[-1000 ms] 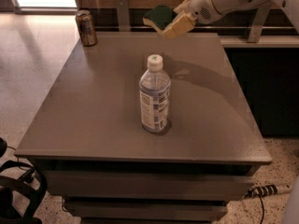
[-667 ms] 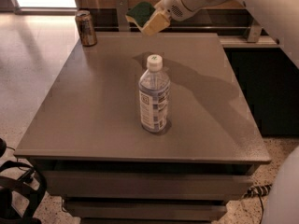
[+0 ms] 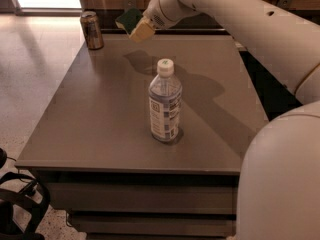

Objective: Move sponge near orange can

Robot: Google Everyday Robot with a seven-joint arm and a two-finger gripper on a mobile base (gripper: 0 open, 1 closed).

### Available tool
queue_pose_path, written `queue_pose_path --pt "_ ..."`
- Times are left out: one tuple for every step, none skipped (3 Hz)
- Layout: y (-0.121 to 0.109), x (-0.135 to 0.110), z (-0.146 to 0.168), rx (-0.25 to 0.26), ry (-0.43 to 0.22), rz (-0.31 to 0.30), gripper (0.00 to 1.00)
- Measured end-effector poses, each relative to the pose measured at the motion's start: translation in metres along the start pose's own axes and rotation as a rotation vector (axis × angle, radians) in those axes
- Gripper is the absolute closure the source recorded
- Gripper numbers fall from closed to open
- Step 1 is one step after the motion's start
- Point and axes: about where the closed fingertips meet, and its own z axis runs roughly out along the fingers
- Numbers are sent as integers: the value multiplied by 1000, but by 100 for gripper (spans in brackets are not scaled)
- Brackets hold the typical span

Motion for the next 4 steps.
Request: queue_pose_path --pt "18 -11 39 -61 -50 1 100" --pt "32 -17 57 -103 -73 -1 100" --pt "35 -17 60 -108 -73 -1 84" --pt "37 -17 62 -112 -72 -2 61"
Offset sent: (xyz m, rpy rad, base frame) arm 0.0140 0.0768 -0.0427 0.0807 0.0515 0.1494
